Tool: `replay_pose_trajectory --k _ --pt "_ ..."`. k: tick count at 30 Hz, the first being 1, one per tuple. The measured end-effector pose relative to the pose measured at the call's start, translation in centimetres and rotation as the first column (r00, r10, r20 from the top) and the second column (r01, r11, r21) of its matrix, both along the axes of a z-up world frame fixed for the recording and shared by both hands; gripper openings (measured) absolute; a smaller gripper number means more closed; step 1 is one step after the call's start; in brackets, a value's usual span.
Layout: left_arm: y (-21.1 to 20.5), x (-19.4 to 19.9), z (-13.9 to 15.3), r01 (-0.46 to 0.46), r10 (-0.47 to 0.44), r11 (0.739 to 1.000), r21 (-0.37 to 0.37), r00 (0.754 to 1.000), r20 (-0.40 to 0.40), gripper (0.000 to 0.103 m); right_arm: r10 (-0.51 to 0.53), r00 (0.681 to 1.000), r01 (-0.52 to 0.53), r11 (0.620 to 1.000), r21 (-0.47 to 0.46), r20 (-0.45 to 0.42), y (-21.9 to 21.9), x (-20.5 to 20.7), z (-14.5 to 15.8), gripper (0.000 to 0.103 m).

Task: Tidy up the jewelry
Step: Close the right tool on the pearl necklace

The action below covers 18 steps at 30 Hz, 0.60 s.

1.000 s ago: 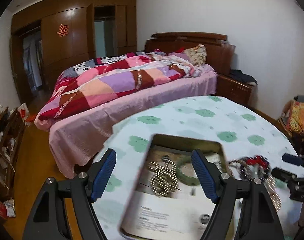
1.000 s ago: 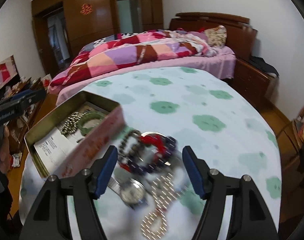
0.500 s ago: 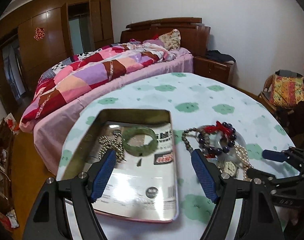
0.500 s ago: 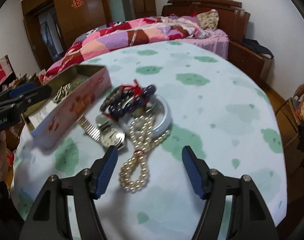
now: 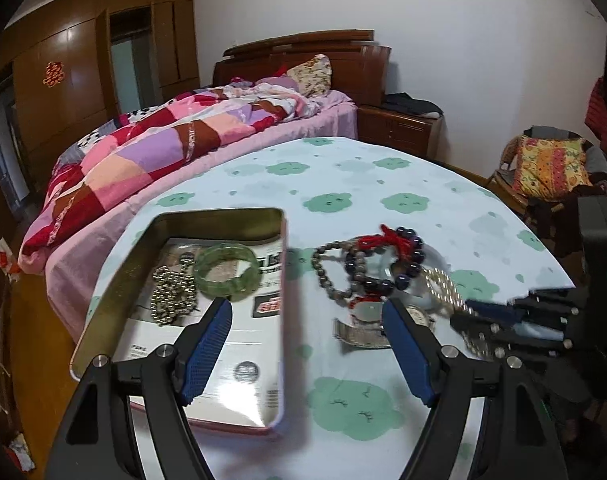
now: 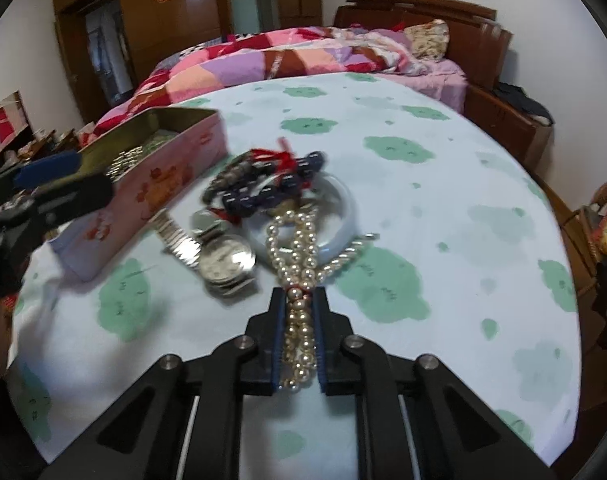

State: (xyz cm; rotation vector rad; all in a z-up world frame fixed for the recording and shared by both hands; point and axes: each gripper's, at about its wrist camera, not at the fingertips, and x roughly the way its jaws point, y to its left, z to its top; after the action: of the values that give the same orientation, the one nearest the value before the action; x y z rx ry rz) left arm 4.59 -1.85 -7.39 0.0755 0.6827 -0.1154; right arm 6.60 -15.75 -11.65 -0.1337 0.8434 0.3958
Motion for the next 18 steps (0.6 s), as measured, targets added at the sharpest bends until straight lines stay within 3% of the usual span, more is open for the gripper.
replay_pose_trajectory --k 8,15,18 --pt "-2.5 0.4 -1.1 0.069 -0.068 0.997 0.03 0.997 -0.027 0.077 -0.042 0.999 0.042 0.999 -0.009 0.02 -1.0 0.3 -0.1 0.015" --pt "-4.1 2.3 -2.6 0.125 -0.123 0.992 0.021 0.988 -0.092 0.05 -0.044 0.999 0.044 0.999 -0.008 0.026 -1.0 0.3 -0.1 0.015" --pt "-4.8 3.0 -3.2 0.141 -0.137 0.99 0.03 0.984 -0.115 0.044 -0.042 0.999 0.043 0.999 -0.015 0.031 -0.9 0.3 -0.1 0.015"
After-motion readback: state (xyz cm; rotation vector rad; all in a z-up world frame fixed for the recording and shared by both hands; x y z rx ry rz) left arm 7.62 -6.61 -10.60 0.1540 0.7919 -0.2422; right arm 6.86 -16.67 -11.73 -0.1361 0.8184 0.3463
